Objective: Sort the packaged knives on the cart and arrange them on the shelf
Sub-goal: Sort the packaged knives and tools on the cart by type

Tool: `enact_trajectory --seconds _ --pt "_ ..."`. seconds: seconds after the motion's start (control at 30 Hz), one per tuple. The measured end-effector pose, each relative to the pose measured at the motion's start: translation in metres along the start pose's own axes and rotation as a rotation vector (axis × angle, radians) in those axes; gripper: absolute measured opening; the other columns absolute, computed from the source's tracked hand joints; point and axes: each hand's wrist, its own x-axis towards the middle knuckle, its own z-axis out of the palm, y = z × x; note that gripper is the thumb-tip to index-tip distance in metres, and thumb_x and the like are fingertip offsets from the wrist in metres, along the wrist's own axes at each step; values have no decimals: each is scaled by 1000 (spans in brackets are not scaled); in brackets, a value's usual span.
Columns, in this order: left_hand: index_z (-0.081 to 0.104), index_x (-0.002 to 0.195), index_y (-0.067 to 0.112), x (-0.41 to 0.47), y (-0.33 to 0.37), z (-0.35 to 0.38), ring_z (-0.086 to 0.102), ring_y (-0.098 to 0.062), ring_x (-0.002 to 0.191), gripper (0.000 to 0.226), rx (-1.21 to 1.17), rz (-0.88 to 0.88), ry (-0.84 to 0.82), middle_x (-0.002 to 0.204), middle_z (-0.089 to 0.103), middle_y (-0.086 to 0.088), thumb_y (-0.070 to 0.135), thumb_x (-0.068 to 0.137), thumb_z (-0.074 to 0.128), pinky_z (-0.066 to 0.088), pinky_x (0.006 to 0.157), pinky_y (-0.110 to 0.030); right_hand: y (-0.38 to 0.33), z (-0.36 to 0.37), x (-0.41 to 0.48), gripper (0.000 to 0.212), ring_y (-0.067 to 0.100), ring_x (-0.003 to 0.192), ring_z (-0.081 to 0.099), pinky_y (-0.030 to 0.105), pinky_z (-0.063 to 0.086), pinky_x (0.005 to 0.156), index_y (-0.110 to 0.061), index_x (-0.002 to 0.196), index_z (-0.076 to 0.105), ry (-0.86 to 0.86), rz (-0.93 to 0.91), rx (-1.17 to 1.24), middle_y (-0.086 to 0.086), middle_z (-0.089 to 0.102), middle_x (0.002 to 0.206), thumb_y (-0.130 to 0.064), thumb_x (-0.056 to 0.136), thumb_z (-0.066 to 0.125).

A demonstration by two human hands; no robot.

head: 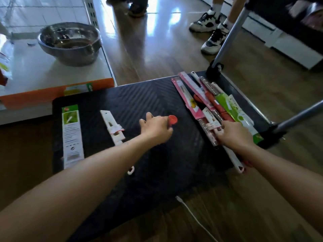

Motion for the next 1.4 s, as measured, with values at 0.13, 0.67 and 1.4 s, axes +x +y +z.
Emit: enact_trajectory --seconds 0.13,0.67,1.4 --pt "58 117 25 21 56 24 36 -30 124 31 -207 -22 -92 119 61 -4 40 93 45 33 99 -42 26 3 8 24 28 88 60 28 37 61 -9 81 55 -115 73 -64 9 57 88 -30 91 50" --pt "35 139 41 41 68 47 21 -27 133 51 399 403 -31 143 33 -4 59 92 35 29 102 -44 35 13 20 34 11 49 40 22 30 43 -14 62 48 -189 17 122 -1 45 58 -34 78 71" --pt "55 130 25 4 -35 6 25 -21 139 37 458 819 -231 139 48 4 27 93 53 25 115 -36 -56 4 -11 22 14 77 62 29 47 75 -10 87 74 -117 -14 723 2 68 76 -26 88 59"
